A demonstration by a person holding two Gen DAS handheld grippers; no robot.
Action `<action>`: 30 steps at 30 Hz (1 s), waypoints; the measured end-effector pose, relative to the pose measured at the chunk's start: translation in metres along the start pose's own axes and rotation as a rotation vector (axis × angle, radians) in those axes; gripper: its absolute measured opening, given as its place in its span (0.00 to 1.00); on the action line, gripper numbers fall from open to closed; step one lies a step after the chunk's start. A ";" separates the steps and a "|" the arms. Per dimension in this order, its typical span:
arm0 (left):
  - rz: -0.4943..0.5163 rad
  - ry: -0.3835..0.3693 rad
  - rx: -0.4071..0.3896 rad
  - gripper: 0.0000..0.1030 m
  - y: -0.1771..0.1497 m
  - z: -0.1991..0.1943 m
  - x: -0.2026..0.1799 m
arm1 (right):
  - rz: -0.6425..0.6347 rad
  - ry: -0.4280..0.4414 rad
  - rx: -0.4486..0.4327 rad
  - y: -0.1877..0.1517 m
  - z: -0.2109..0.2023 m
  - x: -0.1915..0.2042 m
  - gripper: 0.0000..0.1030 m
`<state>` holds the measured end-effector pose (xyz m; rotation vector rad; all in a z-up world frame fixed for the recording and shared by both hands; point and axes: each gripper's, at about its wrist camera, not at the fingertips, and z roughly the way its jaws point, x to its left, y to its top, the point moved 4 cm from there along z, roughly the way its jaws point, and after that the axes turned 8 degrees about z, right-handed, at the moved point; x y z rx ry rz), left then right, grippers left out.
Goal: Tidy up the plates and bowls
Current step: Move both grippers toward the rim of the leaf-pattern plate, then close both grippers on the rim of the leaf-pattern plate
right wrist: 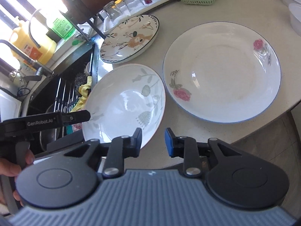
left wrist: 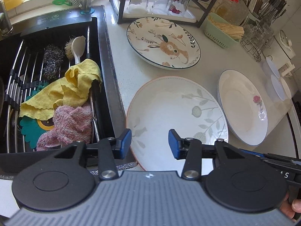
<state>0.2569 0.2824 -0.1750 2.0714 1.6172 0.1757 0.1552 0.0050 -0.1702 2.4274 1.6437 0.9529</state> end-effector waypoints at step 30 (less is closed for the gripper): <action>0.037 -0.097 0.054 0.13 0.035 0.049 0.033 | 0.122 0.004 -0.011 0.022 0.047 -0.007 0.12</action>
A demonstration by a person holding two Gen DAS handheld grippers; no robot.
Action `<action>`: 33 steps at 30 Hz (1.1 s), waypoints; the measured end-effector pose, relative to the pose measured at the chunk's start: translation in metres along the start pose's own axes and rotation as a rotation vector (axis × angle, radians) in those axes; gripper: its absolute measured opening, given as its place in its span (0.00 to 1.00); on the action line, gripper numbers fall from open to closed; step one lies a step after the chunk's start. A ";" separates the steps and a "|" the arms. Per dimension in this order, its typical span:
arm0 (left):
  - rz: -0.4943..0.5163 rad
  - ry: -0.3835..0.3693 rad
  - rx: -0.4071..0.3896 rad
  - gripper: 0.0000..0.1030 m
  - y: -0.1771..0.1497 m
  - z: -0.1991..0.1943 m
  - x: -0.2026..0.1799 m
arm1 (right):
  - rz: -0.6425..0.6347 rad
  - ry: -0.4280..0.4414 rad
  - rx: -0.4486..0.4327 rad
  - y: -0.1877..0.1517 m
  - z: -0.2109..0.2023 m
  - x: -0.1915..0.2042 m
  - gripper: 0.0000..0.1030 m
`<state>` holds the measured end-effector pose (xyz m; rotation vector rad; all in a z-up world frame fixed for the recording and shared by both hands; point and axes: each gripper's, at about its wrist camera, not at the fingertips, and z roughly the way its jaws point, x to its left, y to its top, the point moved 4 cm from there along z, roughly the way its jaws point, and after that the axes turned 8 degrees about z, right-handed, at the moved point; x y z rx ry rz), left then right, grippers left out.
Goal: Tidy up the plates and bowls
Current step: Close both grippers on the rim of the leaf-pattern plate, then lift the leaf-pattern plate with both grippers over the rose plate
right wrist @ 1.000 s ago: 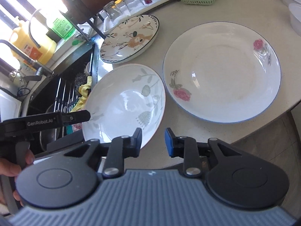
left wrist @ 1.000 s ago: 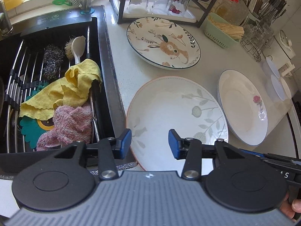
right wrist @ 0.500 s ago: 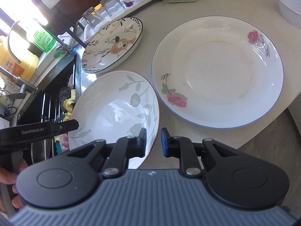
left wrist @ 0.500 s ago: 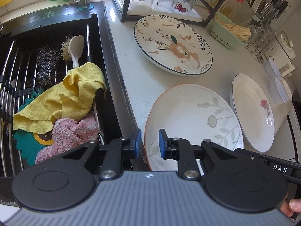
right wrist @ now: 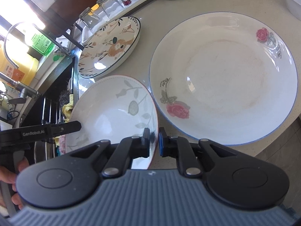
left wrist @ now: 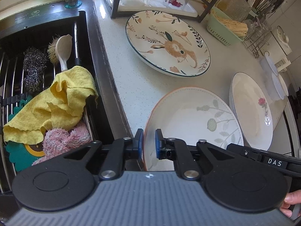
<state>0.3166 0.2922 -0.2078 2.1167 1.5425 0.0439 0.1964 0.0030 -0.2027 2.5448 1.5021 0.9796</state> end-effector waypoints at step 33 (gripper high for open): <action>-0.145 -0.109 0.013 0.14 0.068 -0.046 -0.054 | -0.008 0.168 -0.032 0.080 -0.070 -0.014 0.12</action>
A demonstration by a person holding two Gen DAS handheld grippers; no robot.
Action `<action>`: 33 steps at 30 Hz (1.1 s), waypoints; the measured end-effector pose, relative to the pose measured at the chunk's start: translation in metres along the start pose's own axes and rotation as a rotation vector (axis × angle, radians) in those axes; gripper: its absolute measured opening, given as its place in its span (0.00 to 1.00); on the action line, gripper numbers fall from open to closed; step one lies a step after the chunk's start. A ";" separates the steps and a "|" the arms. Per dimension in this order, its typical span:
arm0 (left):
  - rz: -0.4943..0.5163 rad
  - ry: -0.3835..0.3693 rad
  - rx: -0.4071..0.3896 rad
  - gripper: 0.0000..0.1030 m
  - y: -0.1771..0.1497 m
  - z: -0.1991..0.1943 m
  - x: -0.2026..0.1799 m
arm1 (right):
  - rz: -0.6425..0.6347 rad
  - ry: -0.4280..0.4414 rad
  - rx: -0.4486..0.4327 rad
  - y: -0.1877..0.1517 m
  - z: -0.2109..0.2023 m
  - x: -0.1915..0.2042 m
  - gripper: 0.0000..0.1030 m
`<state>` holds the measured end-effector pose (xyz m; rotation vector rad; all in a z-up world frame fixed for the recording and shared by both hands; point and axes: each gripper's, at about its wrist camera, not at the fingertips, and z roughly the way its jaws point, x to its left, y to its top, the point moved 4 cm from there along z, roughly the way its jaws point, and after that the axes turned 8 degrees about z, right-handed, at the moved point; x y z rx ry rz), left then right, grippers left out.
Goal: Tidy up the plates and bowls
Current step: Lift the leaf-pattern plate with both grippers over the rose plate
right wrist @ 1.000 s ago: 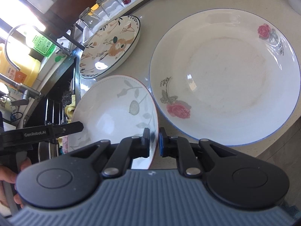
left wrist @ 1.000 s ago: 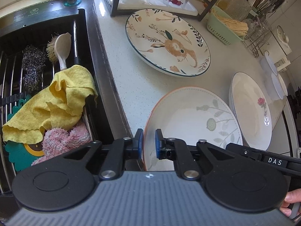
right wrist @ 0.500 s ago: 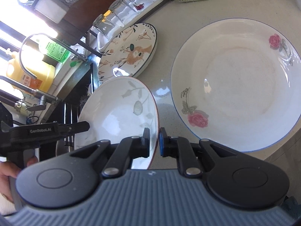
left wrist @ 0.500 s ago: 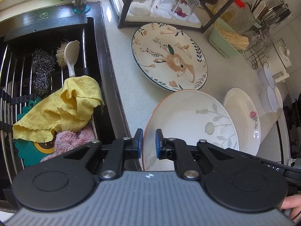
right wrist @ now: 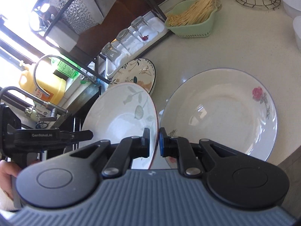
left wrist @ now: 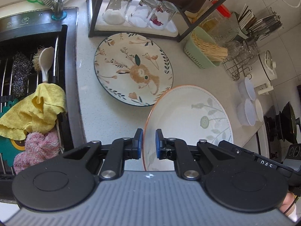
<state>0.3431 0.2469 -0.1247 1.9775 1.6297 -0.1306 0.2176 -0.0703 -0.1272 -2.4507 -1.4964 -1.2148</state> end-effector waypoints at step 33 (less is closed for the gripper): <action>0.170 0.041 0.194 0.14 0.001 0.128 -0.100 | 0.003 -0.122 -0.003 0.046 -0.006 -0.116 0.13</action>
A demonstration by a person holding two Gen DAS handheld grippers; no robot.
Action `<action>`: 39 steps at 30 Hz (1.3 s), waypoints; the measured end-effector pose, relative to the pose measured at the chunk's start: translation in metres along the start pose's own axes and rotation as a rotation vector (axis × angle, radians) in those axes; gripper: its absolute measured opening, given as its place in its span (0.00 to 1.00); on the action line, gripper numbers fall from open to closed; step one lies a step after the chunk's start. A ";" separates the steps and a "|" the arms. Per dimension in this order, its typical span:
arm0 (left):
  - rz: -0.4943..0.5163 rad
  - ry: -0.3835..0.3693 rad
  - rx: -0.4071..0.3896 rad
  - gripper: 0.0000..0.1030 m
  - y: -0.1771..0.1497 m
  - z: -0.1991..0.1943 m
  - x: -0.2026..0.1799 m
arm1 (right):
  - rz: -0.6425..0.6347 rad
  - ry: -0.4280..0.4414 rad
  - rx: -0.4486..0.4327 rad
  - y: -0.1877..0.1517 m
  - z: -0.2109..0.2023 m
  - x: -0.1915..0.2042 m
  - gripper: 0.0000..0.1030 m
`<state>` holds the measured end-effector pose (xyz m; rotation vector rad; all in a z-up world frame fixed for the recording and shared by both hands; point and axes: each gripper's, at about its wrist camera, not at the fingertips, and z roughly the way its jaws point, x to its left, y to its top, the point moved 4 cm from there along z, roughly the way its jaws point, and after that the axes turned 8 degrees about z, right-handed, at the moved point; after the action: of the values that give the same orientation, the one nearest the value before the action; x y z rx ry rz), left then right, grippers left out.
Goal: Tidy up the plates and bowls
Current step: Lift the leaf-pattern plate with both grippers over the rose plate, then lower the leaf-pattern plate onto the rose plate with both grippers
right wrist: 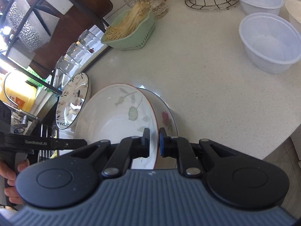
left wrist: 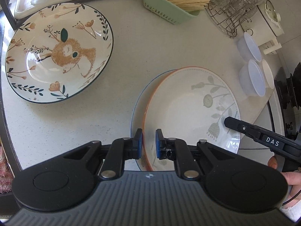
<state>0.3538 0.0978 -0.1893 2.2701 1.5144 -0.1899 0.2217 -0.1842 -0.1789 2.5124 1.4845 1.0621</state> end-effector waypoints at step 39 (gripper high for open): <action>-0.052 0.010 -0.071 0.14 0.004 -0.023 0.004 | -0.034 -0.075 0.034 0.004 0.017 0.007 0.12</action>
<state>0.3562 0.1089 -0.1685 2.1815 1.5616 -0.1375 0.2361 -0.1758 -0.1868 2.5098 1.5315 0.9346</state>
